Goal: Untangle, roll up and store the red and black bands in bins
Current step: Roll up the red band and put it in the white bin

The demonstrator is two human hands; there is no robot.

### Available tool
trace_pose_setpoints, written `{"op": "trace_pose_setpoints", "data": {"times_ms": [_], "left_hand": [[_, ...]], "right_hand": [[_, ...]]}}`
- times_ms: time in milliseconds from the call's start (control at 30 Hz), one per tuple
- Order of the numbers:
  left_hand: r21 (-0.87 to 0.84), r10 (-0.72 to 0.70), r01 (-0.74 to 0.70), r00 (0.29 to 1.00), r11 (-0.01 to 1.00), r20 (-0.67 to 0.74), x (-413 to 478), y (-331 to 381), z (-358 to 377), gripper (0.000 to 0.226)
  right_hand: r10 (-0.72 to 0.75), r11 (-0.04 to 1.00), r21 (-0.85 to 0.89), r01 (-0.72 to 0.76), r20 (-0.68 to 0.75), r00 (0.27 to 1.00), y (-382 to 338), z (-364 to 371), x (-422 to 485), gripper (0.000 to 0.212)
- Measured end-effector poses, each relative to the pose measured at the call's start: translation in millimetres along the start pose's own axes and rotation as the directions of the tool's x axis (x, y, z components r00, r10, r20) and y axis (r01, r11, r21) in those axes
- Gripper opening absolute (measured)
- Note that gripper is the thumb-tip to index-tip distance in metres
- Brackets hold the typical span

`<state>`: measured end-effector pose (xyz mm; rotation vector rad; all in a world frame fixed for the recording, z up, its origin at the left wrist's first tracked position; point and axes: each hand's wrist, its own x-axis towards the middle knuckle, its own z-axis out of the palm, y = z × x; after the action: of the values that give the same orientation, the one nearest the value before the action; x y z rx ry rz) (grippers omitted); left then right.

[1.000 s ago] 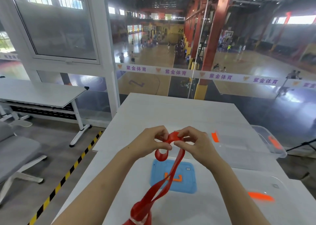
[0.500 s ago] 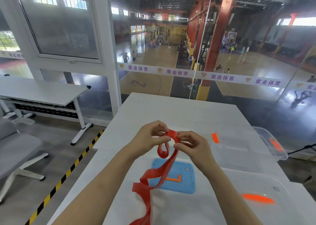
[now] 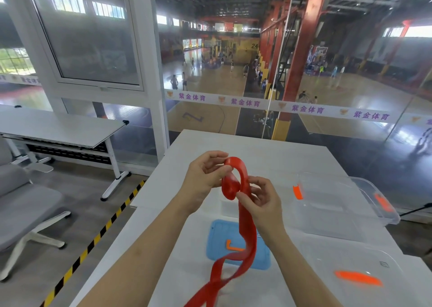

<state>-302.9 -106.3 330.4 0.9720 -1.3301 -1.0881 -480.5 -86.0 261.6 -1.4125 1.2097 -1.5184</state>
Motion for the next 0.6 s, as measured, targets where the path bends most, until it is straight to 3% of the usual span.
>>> {"op": "trace_pose_setpoints", "data": {"times_ms": [367, 600], "left_hand": [[-0.03, 0.026, -0.028, 0.998, 0.999, -0.06, -1, -1, 12, 0.031], [-0.282, -0.029, -0.005, 0.993, 0.959, -0.115, -1, -1, 21, 0.029]], "right_hand": [[-0.026, 0.996, 0.082, 0.03, -0.048, 0.998, -8, -7, -2, 0.032], [0.001, 0.982, 0.19, 0.013, -0.073, 0.997, -3, 6, -7, 0.034]]}}
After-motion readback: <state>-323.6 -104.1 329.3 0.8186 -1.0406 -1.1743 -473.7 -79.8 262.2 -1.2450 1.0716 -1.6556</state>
